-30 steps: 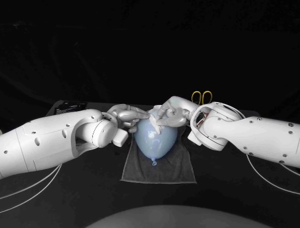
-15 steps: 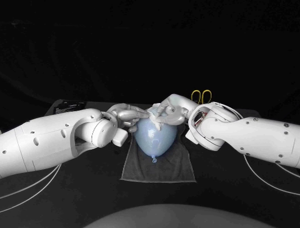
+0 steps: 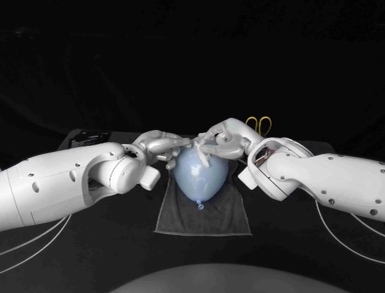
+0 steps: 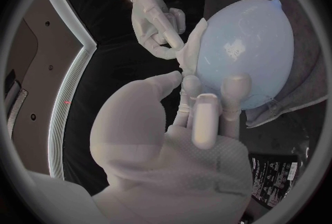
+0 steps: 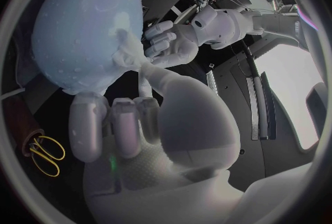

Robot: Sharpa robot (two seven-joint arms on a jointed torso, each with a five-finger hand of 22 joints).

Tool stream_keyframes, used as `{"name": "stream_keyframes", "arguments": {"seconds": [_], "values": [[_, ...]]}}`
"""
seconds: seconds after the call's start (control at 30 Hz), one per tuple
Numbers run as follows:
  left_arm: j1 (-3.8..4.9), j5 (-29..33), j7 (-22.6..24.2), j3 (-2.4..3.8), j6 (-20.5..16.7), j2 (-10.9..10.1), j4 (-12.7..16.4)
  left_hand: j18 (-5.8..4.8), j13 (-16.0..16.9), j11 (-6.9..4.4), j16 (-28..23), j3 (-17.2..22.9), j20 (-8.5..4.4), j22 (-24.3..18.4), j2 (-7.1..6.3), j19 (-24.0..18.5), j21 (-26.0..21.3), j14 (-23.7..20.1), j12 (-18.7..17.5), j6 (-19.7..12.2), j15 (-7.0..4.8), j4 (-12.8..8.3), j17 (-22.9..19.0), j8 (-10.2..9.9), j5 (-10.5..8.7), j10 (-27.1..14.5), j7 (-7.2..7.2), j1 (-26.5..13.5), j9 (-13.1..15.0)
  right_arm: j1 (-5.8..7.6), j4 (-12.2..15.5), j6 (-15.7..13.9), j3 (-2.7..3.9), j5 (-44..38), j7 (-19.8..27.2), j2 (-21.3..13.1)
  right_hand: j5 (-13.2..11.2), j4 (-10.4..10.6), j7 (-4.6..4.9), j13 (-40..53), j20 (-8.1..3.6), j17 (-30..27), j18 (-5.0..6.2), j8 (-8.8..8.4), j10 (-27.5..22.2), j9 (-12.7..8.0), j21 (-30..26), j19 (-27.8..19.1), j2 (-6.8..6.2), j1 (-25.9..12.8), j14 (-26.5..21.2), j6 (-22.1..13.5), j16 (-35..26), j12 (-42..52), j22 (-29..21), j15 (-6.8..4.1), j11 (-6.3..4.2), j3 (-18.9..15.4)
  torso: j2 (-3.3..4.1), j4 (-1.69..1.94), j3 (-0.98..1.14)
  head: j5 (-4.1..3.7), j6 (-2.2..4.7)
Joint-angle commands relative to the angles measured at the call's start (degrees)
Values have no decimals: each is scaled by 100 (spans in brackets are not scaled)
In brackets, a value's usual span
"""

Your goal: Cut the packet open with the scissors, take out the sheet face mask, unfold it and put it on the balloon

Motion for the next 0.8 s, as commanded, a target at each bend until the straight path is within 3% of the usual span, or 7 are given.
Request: {"name": "stream_keyframes", "arguments": {"seconds": [0.03, 0.33, 0.67, 0.8], "values": [[-4, -156, 470, 5, 471, -18, 74, 51, -42, 30, -35, -204, 6, -9, -49, -28, -40, 131, -5, -57, 52, 136, 2, -25, -38, -66, 28, -195, -3, -3, 51, -242, 4, 673, 549, -15, 13, 1, -63, 1245, -41, 1505, -52, 233, 424, 180, -10, 270, -11, -49, 738, 73, 24, 15, 1240, -184, -48, 38, -3, 7, -3, -2, 12], [-9, -176, 464, 6, 776, -15, 157, 33, 132, 16, -5, -970, 10, 86, -69, 57, -7, 149, 90, -1, 44, 638, 79, -78, -34, 36, 7, -399, 5, -4, 90, -195, 4, 808, 588, -13, 13, -10, -63, 1237, -45, 1505, -50, 252, 419, 200, -19, 266, -8, -64, 738, 57, 24, 6, 1238, -187, -49, 62, 3, 4, -5, 4, 10], [-10, -168, 116, 5, 731, 37, 122, 13, 206, -16, 20, -1391, -24, 181, 31, 143, 41, 188, 107, 78, 12, 1057, 163, -146, -35, 119, -26, -362, -16, -5, 70, -100, 4, 817, 526, -5, 13, -22, -63, 1219, -48, 1505, -46, 269, 406, 218, -39, 259, -8, -78, 738, 39, 24, -13, 1232, -188, -50, 84, -3, -2, 1, 24, 8], [-10, -115, 65, 5, 679, 70, 106, 10, 200, -15, 21, -1433, -27, 194, 85, 155, 46, 191, 97, 66, 12, 1100, 171, -174, -34, 116, -23, -267, -25, -8, 80, -52, 3, 801, 498, -8, 13, -22, -63, 1219, -48, 1505, -46, 269, 406, 218, -39, 259, -8, -78, 738, 39, 24, -13, 1232, -188, -50, 84, 3, -4, 1, 20, 10]]}}
